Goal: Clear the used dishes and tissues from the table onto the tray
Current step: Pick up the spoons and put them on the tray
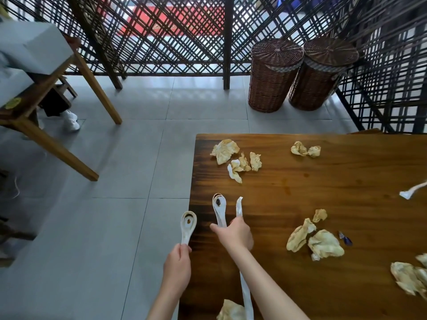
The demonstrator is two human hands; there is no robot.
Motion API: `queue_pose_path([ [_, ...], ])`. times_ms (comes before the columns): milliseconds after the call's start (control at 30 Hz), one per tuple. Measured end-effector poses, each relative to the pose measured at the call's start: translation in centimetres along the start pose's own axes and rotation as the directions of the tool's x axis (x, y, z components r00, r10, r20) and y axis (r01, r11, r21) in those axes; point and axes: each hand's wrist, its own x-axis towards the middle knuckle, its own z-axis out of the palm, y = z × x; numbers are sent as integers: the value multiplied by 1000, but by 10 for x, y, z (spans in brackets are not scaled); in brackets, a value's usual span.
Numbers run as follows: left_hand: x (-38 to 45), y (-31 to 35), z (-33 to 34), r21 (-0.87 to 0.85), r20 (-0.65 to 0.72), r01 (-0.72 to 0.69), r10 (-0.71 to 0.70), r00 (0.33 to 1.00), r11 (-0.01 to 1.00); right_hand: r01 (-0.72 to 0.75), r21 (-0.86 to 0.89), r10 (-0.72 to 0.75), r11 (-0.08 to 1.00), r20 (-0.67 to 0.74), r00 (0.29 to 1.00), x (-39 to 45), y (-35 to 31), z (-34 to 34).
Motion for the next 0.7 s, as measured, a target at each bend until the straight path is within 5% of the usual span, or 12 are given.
queue_pose_path([
  [700,-5,-4,1,13,14,14,-14,1000,1000,149,4,-146,989,-158,977,0,1,10],
])
